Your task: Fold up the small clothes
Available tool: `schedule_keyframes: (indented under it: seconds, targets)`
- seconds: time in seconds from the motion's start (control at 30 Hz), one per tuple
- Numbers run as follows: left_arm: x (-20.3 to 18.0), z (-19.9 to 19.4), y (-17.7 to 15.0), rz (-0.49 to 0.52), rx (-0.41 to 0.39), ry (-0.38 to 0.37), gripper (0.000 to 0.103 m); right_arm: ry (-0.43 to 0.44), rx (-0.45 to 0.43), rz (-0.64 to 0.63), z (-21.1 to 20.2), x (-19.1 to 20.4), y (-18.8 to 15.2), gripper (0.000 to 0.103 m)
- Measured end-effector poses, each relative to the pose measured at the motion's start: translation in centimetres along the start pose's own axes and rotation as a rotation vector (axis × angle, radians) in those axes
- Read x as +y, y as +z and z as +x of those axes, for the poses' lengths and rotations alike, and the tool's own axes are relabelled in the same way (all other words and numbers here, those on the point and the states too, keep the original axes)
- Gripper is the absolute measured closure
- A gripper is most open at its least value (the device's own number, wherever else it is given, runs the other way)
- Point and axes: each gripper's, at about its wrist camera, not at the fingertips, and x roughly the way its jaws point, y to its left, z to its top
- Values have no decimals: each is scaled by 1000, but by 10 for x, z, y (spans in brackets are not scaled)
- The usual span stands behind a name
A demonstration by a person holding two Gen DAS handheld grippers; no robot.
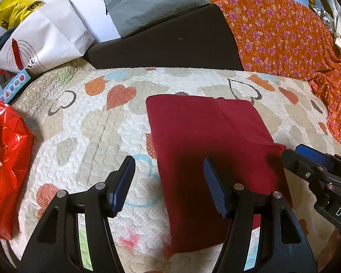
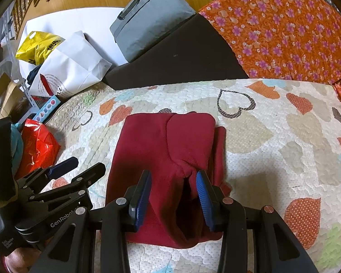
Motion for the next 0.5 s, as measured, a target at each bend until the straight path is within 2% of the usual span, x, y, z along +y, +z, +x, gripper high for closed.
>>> schedule_keyframes:
  seconds: [0.5]
  targets:
    - [-2,2,0,4,9,-1,41,10,12,10,4,0,-1,63]
